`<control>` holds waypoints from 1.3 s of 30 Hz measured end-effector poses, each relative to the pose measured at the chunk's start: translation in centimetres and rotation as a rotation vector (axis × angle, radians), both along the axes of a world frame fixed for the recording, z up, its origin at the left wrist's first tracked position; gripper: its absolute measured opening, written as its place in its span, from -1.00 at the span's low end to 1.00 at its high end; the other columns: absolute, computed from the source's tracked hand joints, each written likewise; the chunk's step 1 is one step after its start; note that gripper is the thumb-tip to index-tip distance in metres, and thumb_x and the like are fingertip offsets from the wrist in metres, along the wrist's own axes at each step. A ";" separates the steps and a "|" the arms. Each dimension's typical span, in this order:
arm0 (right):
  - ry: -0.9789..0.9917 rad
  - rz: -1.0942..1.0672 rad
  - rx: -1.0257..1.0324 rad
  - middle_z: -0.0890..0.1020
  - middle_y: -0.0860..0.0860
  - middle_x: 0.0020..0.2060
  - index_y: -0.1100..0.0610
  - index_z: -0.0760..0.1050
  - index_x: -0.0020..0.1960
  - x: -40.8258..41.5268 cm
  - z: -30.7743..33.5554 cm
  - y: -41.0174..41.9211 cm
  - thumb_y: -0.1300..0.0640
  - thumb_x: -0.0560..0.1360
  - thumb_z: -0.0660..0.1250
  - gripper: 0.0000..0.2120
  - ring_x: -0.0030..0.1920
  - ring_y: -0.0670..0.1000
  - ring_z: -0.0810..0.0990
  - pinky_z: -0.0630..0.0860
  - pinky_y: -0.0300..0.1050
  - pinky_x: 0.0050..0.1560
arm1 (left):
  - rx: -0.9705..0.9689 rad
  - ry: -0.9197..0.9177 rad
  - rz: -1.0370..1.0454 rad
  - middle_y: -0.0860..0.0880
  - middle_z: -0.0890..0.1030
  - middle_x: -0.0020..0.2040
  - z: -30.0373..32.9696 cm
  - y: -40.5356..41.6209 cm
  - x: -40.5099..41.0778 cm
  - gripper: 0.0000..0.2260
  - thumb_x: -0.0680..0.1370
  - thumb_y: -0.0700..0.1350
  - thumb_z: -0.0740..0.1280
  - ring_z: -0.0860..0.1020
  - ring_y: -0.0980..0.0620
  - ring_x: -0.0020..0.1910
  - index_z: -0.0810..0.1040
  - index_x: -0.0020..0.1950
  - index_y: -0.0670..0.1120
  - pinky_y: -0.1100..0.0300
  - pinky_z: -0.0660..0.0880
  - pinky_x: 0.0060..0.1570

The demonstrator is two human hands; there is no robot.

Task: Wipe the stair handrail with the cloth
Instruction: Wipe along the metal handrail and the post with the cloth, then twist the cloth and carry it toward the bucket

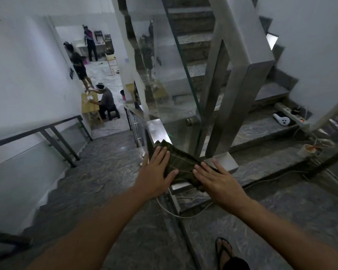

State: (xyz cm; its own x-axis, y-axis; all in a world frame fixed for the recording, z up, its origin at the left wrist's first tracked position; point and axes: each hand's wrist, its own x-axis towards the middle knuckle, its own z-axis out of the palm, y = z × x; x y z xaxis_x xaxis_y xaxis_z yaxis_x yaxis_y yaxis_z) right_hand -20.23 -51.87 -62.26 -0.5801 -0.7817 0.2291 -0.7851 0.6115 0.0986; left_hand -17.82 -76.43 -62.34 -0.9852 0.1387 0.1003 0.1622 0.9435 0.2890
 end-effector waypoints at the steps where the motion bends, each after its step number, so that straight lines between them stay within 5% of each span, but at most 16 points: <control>1: 0.023 0.006 -0.028 0.62 0.11 0.23 0.19 0.55 0.27 -0.4 -0.1 0.7 0.05 0.50 0.14 -0.57 0.27 0.11 0.56 0.21 0.14 0.36 | -0.001 0.007 0.011 -0.10 0.07 0.57 0.0 1.0 0.5 -0.23 0.50 0.35 -0.19 -0.08 -0.03 0.56 0.08 0.54 -0.14 -0.05 -0.19 0.52; 6: 0.047 -0.010 -0.165 0.66 0.13 0.16 0.21 0.60 0.19 -1.9 -0.8 4.2 0.03 0.57 0.18 -0.64 0.21 0.14 0.61 0.48 0.14 0.28 | -0.070 0.009 0.058 -0.25 0.18 0.52 -0.1 6.2 2.0 -0.32 0.54 0.17 -0.19 0.08 -0.18 0.54 0.17 0.50 -0.25 0.00 -0.15 0.47; 10: 0.015 -0.058 -0.258 0.66 0.21 0.12 0.28 0.61 0.14 -2.8 -0.9 6.3 0.09 0.51 0.28 -0.67 0.15 0.22 0.63 0.56 0.18 0.16 | -0.176 0.049 -0.004 -0.34 0.45 0.34 -0.5 9.9 2.3 -0.52 0.51 -0.10 0.20 0.42 -0.27 0.36 0.40 0.35 -0.33 -0.14 0.21 0.35; 13: -0.005 -0.128 -0.292 0.68 0.21 0.07 0.28 0.63 0.09 -3.4 -0.8 7.8 0.23 0.38 0.41 -0.70 0.10 0.23 0.65 0.56 0.14 0.08 | -0.190 0.086 -0.123 -0.32 0.55 0.24 -0.3 12.2 1.6 -0.54 0.37 -0.22 0.30 0.54 -0.25 0.24 0.51 0.26 -0.33 -0.12 0.42 0.23; 15: -0.018 -0.199 -0.298 0.70 0.19 0.04 0.25 0.64 0.09 -3.8 -0.7 9.1 0.37 0.30 0.46 -0.65 0.02 0.18 0.69 0.54 0.09 0.08 | -0.192 0.063 -0.176 -0.32 0.48 0.32 0.0 13.4 0.8 -0.44 0.36 -0.20 0.41 0.47 -0.24 0.32 0.42 0.34 -0.32 -0.09 0.33 0.32; 19: -0.124 -0.342 -0.316 0.73 0.14 -0.17 0.17 0.66 0.04 -3.9 -0.3 12.8 0.46 0.21 0.49 -0.56 -0.26 0.16 0.71 0.65 0.00 -0.29 | -0.230 0.060 -0.307 -0.29 0.11 0.53 0.2 15.7 -0.7 -0.43 0.55 -0.23 0.17 0.06 -0.21 0.54 0.03 0.51 -0.30 -0.02 -0.12 0.49; 25: -0.137 -0.451 -0.363 0.73 0.15 -0.23 0.16 0.68 0.00 -1.7 1.7 17.5 0.44 0.24 0.47 -0.62 -0.30 0.16 0.69 0.62 -0.05 -0.27 | -0.335 -0.036 -0.435 -0.21 -0.03 0.57 1.5 18.8 -4.7 -0.48 0.60 -0.27 0.02 -0.06 -0.13 0.56 -0.06 0.53 -0.25 0.03 -0.13 0.51; 28: -0.175 -0.520 -0.340 0.74 0.12 -0.18 0.08 0.67 0.07 -1.8 2.1 19.4 0.36 0.32 0.46 -0.64 -0.23 0.16 0.69 0.59 -0.05 -0.22 | -0.310 -0.126 -0.462 -0.20 0.10 0.56 2.3 21.1 -7.4 -0.55 0.61 -0.26 0.06 0.03 -0.14 0.55 0.12 0.51 -0.24 0.02 -0.03 0.51; 32: -0.274 -0.708 -0.290 0.72 0.09 -0.13 -0.04 0.62 0.12 -3.3 2.2 23.7 0.21 0.39 0.40 -0.67 -0.13 0.17 0.67 0.60 0.04 -0.14 | -0.094 -0.266 -0.394 -0.11 0.55 0.12 4.2 24.9 -10.8 -0.78 0.52 -0.18 0.32 0.53 -0.10 0.14 0.52 0.17 -0.08 0.01 0.50 0.16; 39: -0.364 -1.054 -0.365 0.71 -0.01 -0.23 -0.08 0.66 -0.05 -6.7 7.1 35.9 0.14 0.44 0.33 -0.81 -0.16 0.08 0.65 0.59 0.00 -0.13 | 0.023 -0.417 -0.499 -0.04 0.60 -0.07 7.9 37.6 -19.0 -0.87 0.56 -0.08 0.27 0.58 0.03 -0.11 0.57 0.06 0.01 0.03 0.60 -0.04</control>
